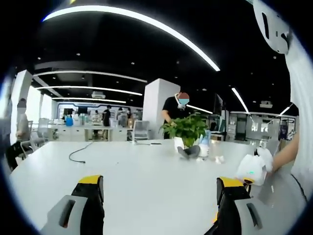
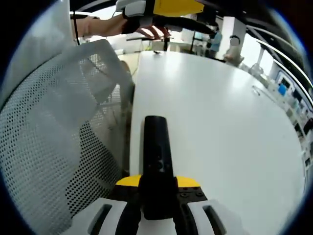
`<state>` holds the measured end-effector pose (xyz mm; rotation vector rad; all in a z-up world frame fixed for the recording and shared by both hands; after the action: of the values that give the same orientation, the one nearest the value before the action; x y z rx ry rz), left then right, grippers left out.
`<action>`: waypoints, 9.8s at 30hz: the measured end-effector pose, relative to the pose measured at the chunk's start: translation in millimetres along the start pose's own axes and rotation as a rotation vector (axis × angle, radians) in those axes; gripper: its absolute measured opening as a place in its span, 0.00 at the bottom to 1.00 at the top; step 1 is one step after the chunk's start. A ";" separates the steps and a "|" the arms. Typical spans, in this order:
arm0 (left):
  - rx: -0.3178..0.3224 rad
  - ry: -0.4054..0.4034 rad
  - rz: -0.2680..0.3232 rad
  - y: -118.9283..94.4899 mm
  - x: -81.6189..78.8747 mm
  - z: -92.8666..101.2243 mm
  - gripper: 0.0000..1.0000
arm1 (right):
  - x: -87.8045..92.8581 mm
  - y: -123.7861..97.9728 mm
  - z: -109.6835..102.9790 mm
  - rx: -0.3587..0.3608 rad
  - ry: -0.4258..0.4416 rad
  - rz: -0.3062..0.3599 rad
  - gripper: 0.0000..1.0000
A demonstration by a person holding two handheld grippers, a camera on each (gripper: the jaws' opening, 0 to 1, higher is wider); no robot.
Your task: Press the specified remote control buttons in sequence, fully releasing each button before pressing the next.
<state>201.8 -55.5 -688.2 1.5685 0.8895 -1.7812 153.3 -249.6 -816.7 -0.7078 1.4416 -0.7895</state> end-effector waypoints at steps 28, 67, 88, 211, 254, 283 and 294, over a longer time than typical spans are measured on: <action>-0.172 -0.046 0.026 -41.1 8.3 -12.3 1.00 | 1.7 0.1 0.7 -0.003 0.008 0.026 0.22; -0.249 -0.029 -0.024 -50.2 13.8 -22.8 1.00 | -1.9 1.3 3.7 -0.021 0.002 -0.017 0.21; -0.233 -0.018 -0.064 -49.1 19.2 -21.1 1.00 | -6.3 3.2 13.0 -0.036 -0.014 -0.050 0.21; -0.199 -0.051 -0.127 -44.2 29.0 -18.9 0.99 | -18.9 12.2 104.8 -0.017 0.003 -0.171 0.21; -0.215 -0.051 -0.121 -45.5 28.9 -21.3 1.00 | -21.3 14.8 145.1 -0.026 -0.011 -0.193 0.21; -0.217 -0.046 -0.119 -45.6 28.1 -21.4 1.00 | -25.0 17.4 173.8 -0.036 -0.021 -0.206 0.21; -0.220 -0.049 -0.117 -45.9 27.9 -21.4 1.00 | -26.6 18.6 183.8 -0.044 -0.032 -0.229 0.21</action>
<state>174.5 -11.1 -713.2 1.3522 1.1318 -1.7272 338.3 -225.6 -813.0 -0.9265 1.3671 -0.9201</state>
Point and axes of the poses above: the point that each gripper's makers call its tool centre point, and the gripper's own axes: y roughly forward along the fingers, z roughly to its right, x roughly out of its underside, the point moved 6 cm from there along -y, roughly backward along the fingers, and after that the axes turned 2 degrees about -z, right-handed, at the moved point
